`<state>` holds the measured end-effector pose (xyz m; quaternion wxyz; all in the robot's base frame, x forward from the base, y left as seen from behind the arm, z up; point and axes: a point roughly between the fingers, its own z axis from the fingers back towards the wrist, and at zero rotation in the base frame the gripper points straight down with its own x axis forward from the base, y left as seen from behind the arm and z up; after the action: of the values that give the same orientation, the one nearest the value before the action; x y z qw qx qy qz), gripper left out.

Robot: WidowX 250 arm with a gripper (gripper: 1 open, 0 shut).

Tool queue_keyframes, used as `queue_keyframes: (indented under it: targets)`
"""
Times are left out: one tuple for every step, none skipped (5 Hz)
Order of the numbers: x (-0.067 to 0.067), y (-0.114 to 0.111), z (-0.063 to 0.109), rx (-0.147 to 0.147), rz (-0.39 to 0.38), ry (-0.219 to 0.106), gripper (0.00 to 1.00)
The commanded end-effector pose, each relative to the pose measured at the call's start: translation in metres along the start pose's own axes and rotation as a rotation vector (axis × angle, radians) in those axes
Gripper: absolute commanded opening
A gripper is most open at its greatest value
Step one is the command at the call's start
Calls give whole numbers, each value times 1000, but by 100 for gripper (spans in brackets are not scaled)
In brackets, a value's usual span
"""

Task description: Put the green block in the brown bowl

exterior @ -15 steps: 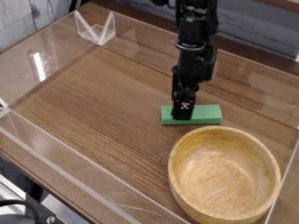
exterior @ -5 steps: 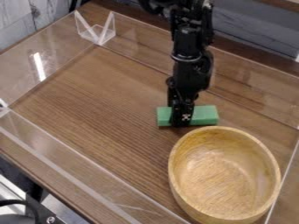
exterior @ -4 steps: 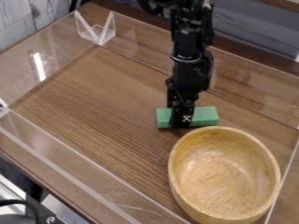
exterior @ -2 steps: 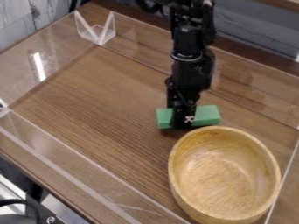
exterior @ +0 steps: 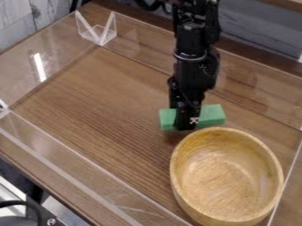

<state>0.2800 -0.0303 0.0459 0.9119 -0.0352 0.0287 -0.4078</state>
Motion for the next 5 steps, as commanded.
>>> queue_keyframes:
  targets:
    - [6,-3,22,48,3,-55,0]
    - [5,-8,25,50,16,-59,0]
    - [5,-14,29,53,27,-64,0]
    - [5,-20,31,55,39,-69,0]
    - [5,-29,35,62,47,-76,0]
